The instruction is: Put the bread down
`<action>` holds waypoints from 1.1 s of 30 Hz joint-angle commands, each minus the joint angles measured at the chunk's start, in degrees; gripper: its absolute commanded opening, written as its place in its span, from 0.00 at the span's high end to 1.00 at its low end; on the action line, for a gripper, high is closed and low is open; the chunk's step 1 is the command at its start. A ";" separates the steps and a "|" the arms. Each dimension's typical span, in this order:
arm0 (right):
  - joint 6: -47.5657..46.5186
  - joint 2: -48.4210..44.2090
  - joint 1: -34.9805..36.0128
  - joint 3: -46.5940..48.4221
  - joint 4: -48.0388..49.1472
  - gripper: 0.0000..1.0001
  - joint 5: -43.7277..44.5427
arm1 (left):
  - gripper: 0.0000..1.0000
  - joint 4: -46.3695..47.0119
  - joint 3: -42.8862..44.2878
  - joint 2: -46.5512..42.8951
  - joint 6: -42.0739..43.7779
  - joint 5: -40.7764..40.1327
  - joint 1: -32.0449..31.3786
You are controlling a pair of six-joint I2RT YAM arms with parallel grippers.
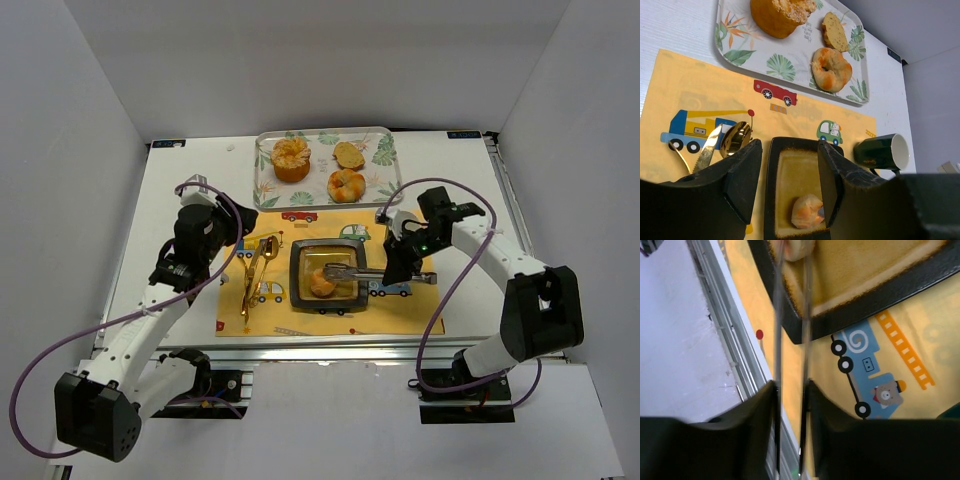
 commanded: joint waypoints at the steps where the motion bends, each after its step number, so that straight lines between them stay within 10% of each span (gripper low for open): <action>1: 1.69 0.63 -0.07 2.94 3.44 0.59 0.42 | 0.42 2.02 -0.08 -0.31 0.76 1.57 0.29; 10: 2.74 0.28 -0.60 7.59 4.85 0.44 0.77 | 0.42 2.72 -0.87 -1.89 -0.03 1.05 0.29; 25: 30.14 8.79 -8.68 26.46 19.44 0.94 7.18 | 0.42 2.19 0.01 -1.90 0.15 1.04 0.38; 33: 37.46 25.15 -14.31 40.90 16.19 0.87 9.13 | 0.42 3.68 0.01 -0.49 -1.26 1.31 0.30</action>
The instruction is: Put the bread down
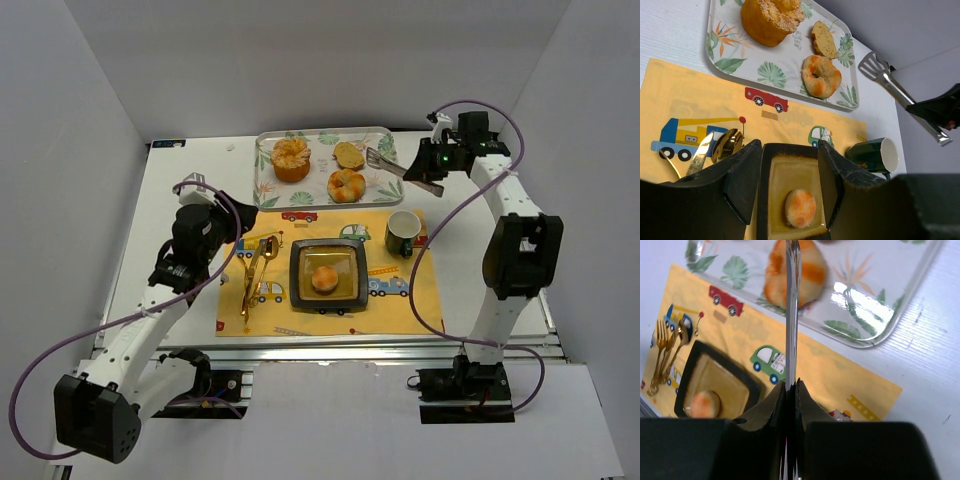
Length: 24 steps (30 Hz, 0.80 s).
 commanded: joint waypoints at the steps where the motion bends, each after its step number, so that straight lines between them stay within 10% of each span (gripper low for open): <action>1: 5.50 3.64 -1.19 5.06 -1.27 0.83 -0.25 | 0.42 1.85 0.27 0.67 -0.78 0.79 0.36; 24: 27.30 21.67 -4.98 12.62 14.19 0.64 -13.44 | 0.42 0.10 3.18 6.91 -3.24 0.26 0.36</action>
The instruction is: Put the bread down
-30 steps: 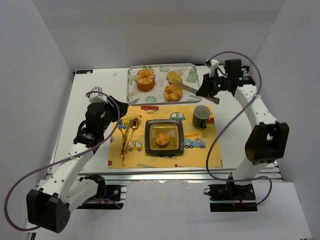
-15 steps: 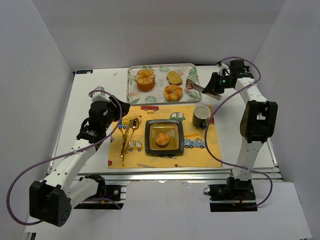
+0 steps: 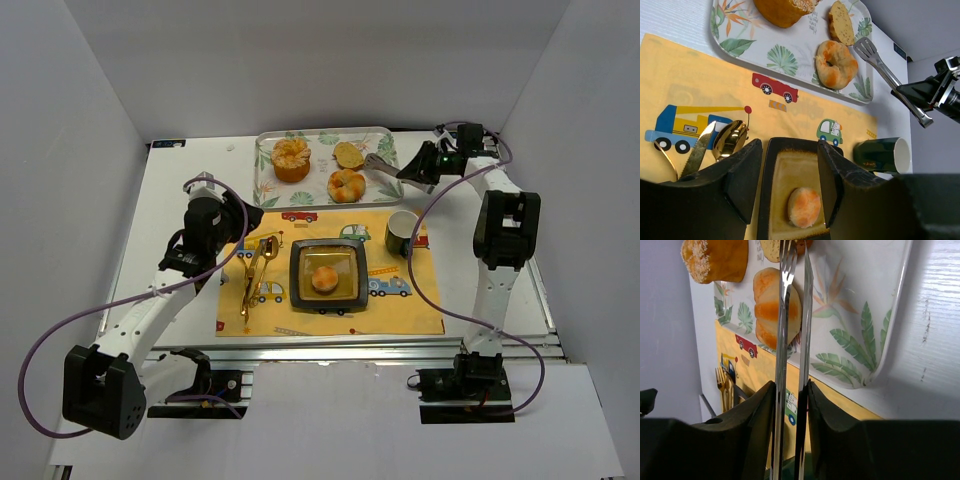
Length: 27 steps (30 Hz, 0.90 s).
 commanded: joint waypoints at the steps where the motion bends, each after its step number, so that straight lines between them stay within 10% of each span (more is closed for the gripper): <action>1: 3.96 0.43 0.07 3.53 4.81 0.63 -3.39 | 0.42 -0.39 1.99 -0.87 -1.05 -0.70 0.36; 27: 9.77 3.42 0.59 3.79 7.98 0.56 -4.62 | 0.42 -1.53 2.88 0.27 -1.40 -0.79 0.36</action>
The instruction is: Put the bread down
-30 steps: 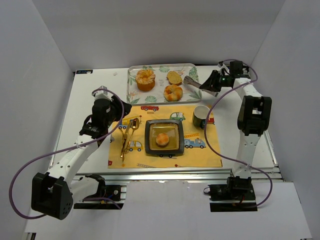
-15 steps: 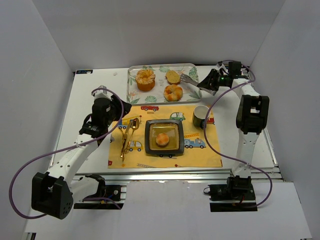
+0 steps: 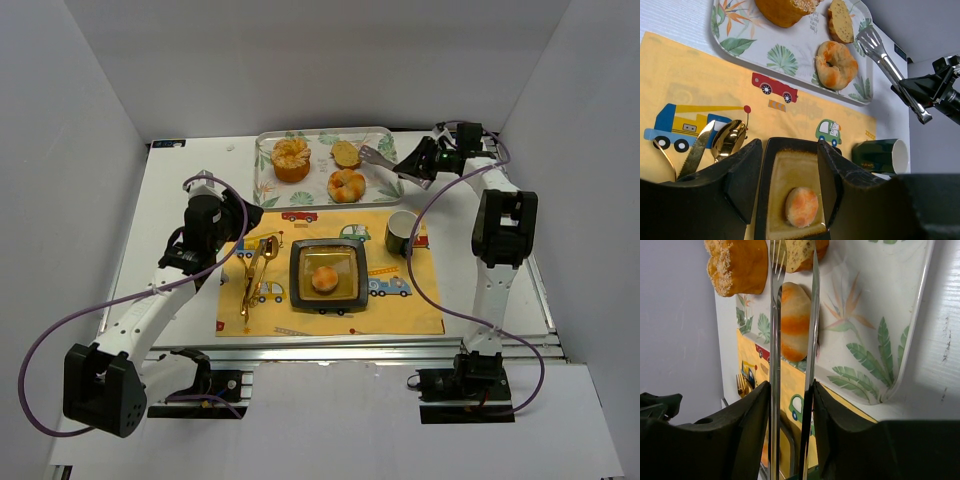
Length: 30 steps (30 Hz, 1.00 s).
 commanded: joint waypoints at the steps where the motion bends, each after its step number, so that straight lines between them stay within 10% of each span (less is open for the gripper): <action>1: 1.44 1.73 0.57 2.77 2.41 0.56 -0.86 | 0.42 0.17 1.39 -0.42 -1.03 -0.49 0.36; 15: 3.20 4.02 1.28 3.56 4.08 0.56 -0.51 | 0.42 0.00 1.21 -0.42 -1.30 -0.58 0.36; 24: 10.75 2.62 2.25 0.14 13.64 0.96 -4.72 | 0.42 -0.09 1.74 -0.51 -1.30 -0.93 0.36; 30: 17.44 -2.12 0.22 -4.08 27.63 1.00 -10.96 | 0.42 1.93 1.91 -0.60 -0.95 -0.57 0.36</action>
